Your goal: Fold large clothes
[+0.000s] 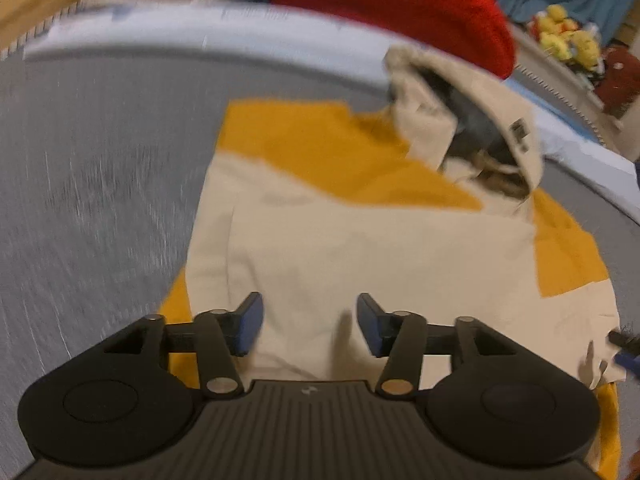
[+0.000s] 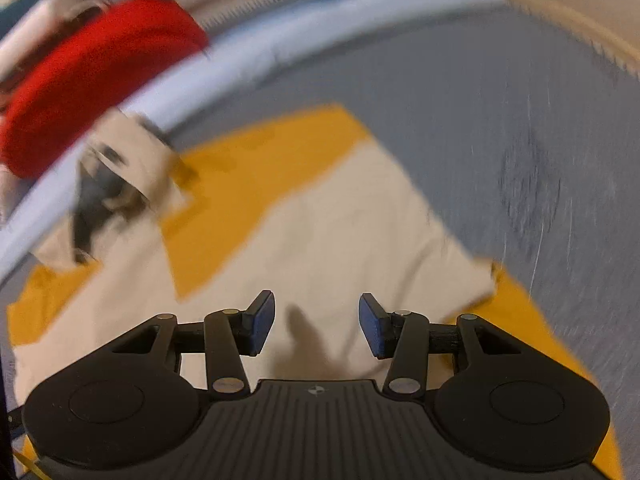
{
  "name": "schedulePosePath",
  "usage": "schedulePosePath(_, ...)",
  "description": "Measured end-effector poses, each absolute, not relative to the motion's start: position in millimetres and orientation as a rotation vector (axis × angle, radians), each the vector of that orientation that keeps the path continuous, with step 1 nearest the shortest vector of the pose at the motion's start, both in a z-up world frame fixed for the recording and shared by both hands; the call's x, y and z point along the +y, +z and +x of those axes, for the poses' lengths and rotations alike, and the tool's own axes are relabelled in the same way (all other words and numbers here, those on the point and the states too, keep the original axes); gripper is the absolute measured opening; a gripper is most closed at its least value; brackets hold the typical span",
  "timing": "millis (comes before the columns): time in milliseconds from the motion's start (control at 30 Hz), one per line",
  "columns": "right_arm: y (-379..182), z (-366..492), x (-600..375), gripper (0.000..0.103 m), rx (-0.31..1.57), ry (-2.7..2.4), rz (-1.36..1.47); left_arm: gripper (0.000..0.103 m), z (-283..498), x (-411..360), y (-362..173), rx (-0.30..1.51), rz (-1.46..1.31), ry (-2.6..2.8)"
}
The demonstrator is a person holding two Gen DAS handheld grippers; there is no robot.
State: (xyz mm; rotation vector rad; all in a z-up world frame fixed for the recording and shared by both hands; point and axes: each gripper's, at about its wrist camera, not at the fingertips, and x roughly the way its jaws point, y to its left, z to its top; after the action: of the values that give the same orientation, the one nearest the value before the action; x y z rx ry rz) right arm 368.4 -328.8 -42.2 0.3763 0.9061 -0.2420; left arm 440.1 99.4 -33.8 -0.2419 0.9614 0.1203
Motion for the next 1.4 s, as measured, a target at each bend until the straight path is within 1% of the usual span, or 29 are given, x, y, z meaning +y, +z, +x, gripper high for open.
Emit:
schedulePosePath(67,-18.4,363.1,-323.8,0.049,0.839,-0.208,0.331,0.062,437.1,92.5,-21.8,0.902,-0.211,0.107)
schedulePosePath(233,22.7,338.4,-317.6,0.051,0.660,-0.114,0.204,0.070,428.8,72.3,3.1,0.757,-0.156,0.066)
schedulePosePath(267,26.3,331.7,-317.4,0.053,0.631,-0.105,0.184,0.073,425.8,67.7,8.1,0.720,-0.141,0.061)
schedulePosePath(300,29.3,327.1,-317.2,0.056,0.609,-0.101,0.165,0.073,422.7,62.3,13.0,0.684,-0.127,0.056)
schedulePosePath(400,33.8,321.7,-323.4,0.056,0.567,-0.103,0.153,0.073,413.9,49.2,22.5,0.592,-0.078,0.046)
schedulePosePath(567,42.9,318.0,-332.6,0.056,0.495,-0.127,0.086,0.073,411.7,33.9,29.8,0.535,-0.046,0.017)
schedulePosePath(733,52.9,326.1,-349.2,0.056,0.528,-0.140,0.118,0.073,424.7,30.8,44.5,0.511,-0.068,-0.052)
schedulePosePath(767,52.7,329.9,-351.6,0.056,0.547,-0.143,0.123,0.071,437.8,30.0,45.2,0.524,-0.064,-0.058)
schedulePosePath(833,51.2,335.1,-357.3,0.056,0.577,-0.152,0.132,0.060,467.4,28.0,45.4,0.551,-0.050,-0.044)
schedulePosePath(867,50.2,337.3,-360.8,0.056,0.592,-0.160,0.137,0.048,487.1,27.6,45.0,0.564,-0.053,-0.048)
schedulePosePath(900,48.0,339.6,-362.2,0.055,0.603,-0.166,0.140,0.041,508.2,27.6,43.5,0.578,-0.060,-0.056)
schedulePosePath(933,45.6,341.9,-363.2,0.055,0.614,-0.170,0.141,0.039,530.3,28.6,41.7,0.593,-0.070,-0.055)
schedulePosePath(967,44.0,343.9,-363.7,0.051,0.624,-0.170,0.142,0.039,554.5,30.8,38.7,0.611,-0.088,-0.050)
schedulePosePath(1000,43.0,345.6,-364.2,0.038,0.629,-0.166,0.142,0.039,579.3,33.7,34.3,0.629,-0.111,-0.046)
schedulePosePath(1033,42.5,346.5,-363.2,0.028,0.629,-0.159,0.140,0.039,600.2,36.9,29.8,0.643,-0.131,-0.036)
schedulePosePath(1067,43.1,347.6,-363.1,0.010,0.625,-0.148,0.136,0.039,623.6,39.4,24.2,0.660,-0.151,-0.027)
schedulePosePath(1100,44.3,347.9,-362.6,0.006,0.615,-0.138,0.133,0.039,645.7,41.6,18.8,0.677,-0.167,-0.027)
schedulePosePath(1167,46.0,349.3,-362.6,0.006,0.600,-0.141,0.129,0.041,684.9,43.7,5.2,0.696,-0.170,-0.012)
schedulePosePath(1267,43.8,352.4,-362.3,0.006,0.607,-0.147,0.136,0.048,735.4,50.5,-19.4,0.754,-0.246,0.004)
schedulePosePath(1400,35.4,358.3,-358.5,0.006,0.640,-0.139,0.139,0.049,772.7,50.9,-49.8,0.801,-0.284,0.041)
